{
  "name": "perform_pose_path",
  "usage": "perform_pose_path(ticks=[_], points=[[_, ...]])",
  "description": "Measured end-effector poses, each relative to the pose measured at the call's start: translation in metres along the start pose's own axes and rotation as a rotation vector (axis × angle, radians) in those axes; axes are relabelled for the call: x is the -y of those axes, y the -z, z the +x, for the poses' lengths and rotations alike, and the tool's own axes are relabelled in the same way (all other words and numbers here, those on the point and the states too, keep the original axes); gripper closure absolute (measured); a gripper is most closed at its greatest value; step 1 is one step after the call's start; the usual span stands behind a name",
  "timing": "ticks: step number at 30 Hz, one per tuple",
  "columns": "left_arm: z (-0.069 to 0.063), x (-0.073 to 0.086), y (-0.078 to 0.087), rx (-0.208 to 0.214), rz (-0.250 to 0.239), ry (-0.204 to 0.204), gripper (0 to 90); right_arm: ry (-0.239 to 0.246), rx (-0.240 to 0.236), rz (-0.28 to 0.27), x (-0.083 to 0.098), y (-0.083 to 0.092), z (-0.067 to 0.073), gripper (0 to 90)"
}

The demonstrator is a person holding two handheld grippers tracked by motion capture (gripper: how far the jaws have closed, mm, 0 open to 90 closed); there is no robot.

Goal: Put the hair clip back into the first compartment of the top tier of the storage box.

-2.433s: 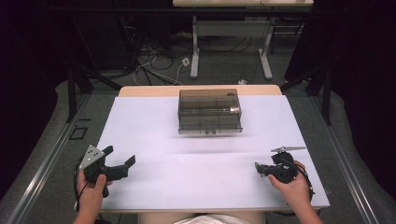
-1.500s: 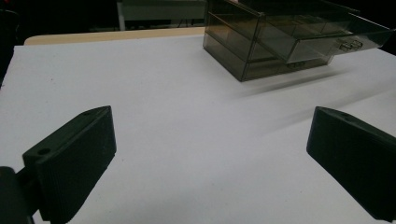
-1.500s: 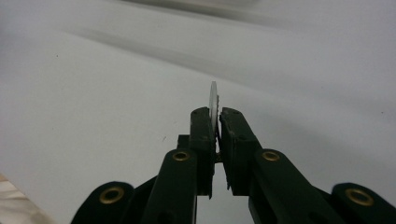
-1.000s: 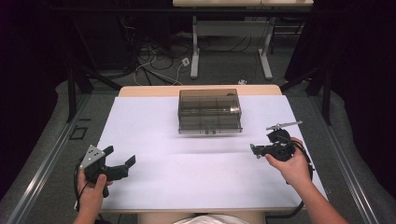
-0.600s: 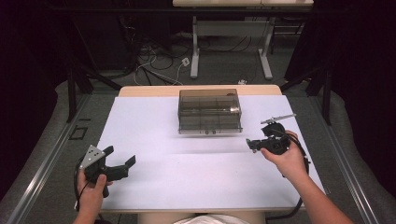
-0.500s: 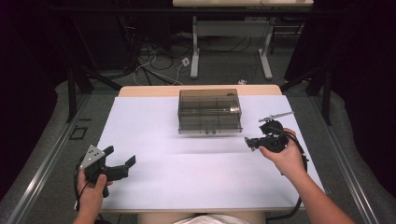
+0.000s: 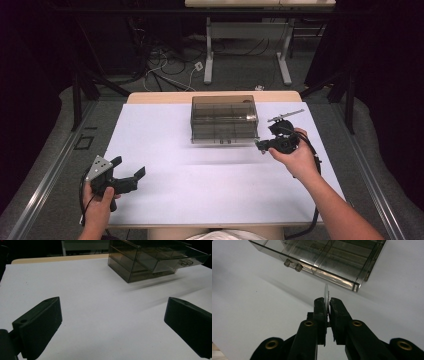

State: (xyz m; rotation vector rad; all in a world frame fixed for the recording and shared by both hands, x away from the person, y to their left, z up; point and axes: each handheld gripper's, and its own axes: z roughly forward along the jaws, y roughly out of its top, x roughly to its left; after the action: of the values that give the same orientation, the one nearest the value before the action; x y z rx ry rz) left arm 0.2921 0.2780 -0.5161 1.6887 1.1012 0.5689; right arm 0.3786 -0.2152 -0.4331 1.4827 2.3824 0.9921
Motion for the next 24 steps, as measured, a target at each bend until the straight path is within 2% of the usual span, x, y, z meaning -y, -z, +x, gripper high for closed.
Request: perform_pose_path(ticks=[24], points=[[0.000, 0.000, 0.000, 0.002, 0.004, -0.009, 1.7, 0.046, -0.007, -0.006, -0.040, -0.020, 0.023, 83.6]])
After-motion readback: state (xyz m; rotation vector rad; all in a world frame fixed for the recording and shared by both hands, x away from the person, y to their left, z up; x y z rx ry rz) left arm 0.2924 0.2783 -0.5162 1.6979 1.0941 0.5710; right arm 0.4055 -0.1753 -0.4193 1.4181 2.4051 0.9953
